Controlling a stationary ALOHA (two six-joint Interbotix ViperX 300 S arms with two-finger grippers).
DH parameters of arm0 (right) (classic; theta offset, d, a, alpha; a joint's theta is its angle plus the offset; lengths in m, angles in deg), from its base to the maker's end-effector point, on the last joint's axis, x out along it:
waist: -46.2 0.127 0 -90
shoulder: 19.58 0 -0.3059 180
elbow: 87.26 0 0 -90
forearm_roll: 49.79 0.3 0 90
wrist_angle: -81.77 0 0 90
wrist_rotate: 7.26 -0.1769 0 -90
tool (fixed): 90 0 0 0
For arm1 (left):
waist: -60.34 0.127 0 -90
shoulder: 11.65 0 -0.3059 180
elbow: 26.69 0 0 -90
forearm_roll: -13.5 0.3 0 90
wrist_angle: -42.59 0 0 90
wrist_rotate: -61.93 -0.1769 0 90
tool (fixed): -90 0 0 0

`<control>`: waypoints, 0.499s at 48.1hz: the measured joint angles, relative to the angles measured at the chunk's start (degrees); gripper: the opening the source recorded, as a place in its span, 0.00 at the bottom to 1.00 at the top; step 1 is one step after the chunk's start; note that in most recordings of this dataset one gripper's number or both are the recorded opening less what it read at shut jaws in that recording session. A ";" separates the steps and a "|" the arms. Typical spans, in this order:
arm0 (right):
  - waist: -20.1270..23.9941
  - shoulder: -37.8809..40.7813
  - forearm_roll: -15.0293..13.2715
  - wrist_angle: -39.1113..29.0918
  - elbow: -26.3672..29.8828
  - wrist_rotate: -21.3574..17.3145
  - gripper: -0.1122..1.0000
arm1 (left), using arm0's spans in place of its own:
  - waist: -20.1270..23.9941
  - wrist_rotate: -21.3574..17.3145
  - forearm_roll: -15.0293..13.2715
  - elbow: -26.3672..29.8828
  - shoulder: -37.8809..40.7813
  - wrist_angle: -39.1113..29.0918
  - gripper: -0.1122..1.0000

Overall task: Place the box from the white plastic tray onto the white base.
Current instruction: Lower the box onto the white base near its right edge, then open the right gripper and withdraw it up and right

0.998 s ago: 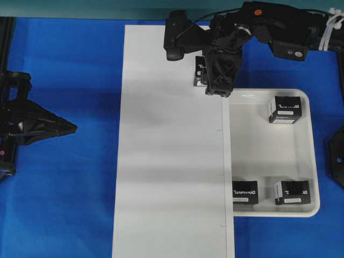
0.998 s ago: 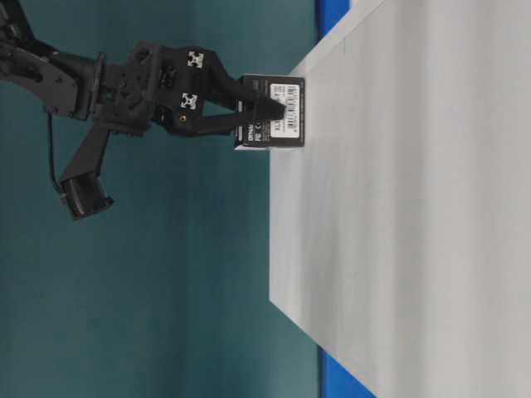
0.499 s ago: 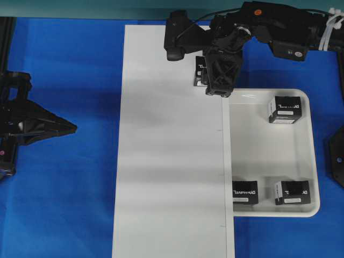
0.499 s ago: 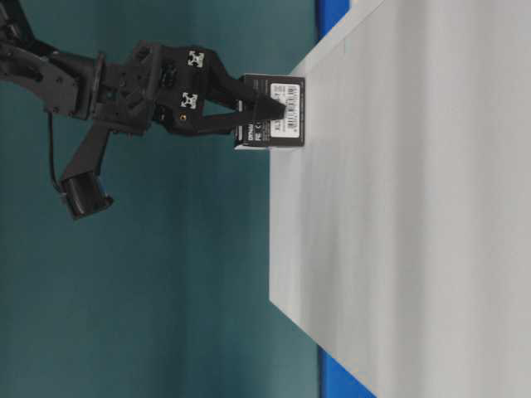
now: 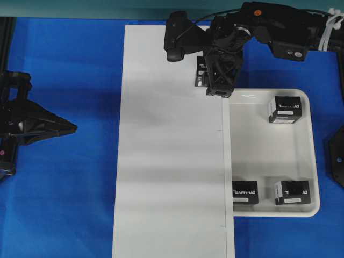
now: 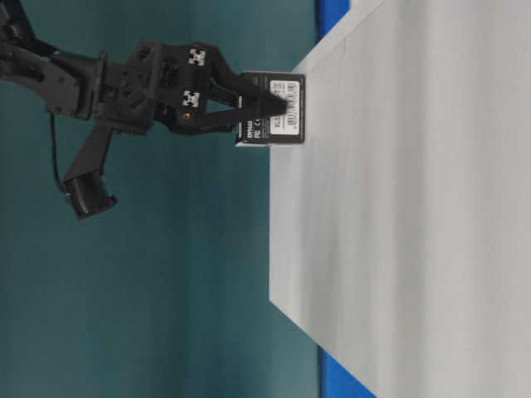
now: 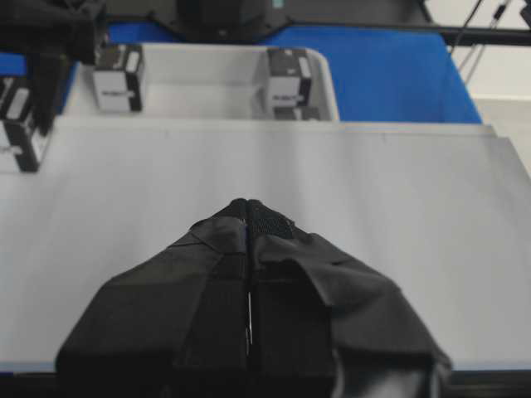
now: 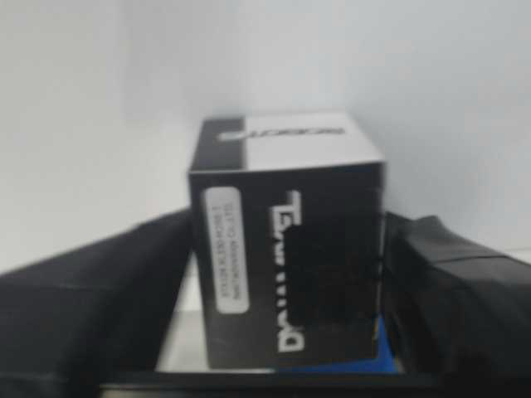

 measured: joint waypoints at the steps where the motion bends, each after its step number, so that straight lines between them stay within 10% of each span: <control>1: -0.09 0.00 0.00 0.18 0.00 0.00 0.96 | 0.00 0.00 0.09 0.00 0.00 0.00 0.04; 24: -0.09 0.00 0.00 1.41 0.18 -0.18 0.99 | 0.00 0.18 0.09 0.00 0.09 0.00 0.04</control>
